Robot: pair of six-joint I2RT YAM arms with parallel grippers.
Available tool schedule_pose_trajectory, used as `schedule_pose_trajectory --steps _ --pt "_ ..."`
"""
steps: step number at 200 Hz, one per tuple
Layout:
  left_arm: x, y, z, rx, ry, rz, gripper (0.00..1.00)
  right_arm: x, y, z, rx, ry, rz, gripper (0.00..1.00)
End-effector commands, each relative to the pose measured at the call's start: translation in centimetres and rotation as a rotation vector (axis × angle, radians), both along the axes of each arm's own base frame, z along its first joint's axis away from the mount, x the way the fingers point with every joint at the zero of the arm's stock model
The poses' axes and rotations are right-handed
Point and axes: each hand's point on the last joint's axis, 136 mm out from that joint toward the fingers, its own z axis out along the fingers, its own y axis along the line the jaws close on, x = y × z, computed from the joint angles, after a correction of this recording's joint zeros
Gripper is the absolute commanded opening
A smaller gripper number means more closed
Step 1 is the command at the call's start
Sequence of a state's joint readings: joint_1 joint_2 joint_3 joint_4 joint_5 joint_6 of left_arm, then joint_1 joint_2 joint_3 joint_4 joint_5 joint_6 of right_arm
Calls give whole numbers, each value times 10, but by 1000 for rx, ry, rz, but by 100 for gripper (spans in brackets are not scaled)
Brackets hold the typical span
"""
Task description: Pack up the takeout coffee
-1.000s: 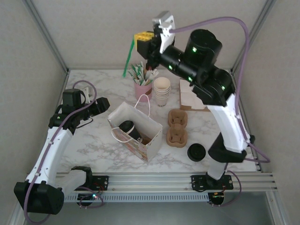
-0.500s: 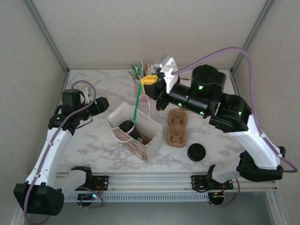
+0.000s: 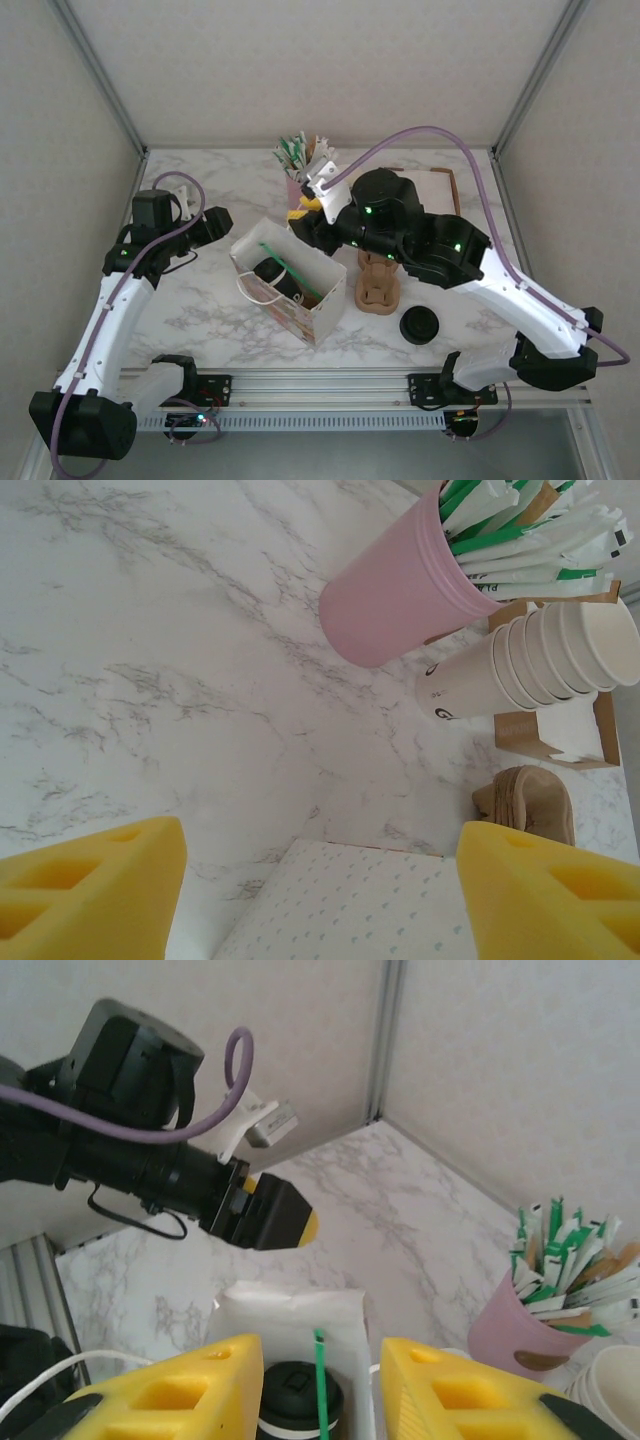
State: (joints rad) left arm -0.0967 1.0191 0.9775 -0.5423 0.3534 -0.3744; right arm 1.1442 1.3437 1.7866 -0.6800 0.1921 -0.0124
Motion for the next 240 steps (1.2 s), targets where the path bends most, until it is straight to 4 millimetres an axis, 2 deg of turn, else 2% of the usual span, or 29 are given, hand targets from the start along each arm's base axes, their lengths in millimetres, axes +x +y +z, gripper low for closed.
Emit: schedule_pose_trajectory --steps 1,30,58,79,96,100,104,115,126,152,162,177,214,240 --pt "0 2 1 1 -11 14 72 5 -15 26 69 -64 -71 37" --pt "0 1 0 2 -10 12 72 27 -36 28 85 -110 -201 37" --pt "0 1 -1 2 -9 10 72 55 -63 23 148 -62 -290 37" --pt "0 1 -1 2 -9 10 72 86 -94 16 178 -29 -407 37" --pt "0 1 0 0 -8 11 73 115 -121 2 170 -2 -519 38" --pt "0 1 -1 1 -8 9 73 125 -133 -2 170 6 -561 38" --pt "0 1 -1 0 -8 10 73 132 -140 -7 165 18 -586 42" --pt "0 1 -1 0 -7 12 74 151 -157 -25 156 62 -644 47" --pt "0 1 0 1 -9 11 74 171 -177 -44 149 108 -714 48" --pt "0 0 0 -1 -6 10 75 219 -227 -102 144 257 -872 49" --pt "0 0 0 -2 -7 11 75 234 -241 -127 136 315 -913 56" --pt "0 0 0 0 -8 10 75 254 -256 -163 93 388 -962 67" --pt "-1 0 1 0 -9 10 77 290 -286 -248 -55 545 -1068 70" --pt "-1 0 1 0 -8 6 78 306 -300 -292 -120 617 -1122 76"
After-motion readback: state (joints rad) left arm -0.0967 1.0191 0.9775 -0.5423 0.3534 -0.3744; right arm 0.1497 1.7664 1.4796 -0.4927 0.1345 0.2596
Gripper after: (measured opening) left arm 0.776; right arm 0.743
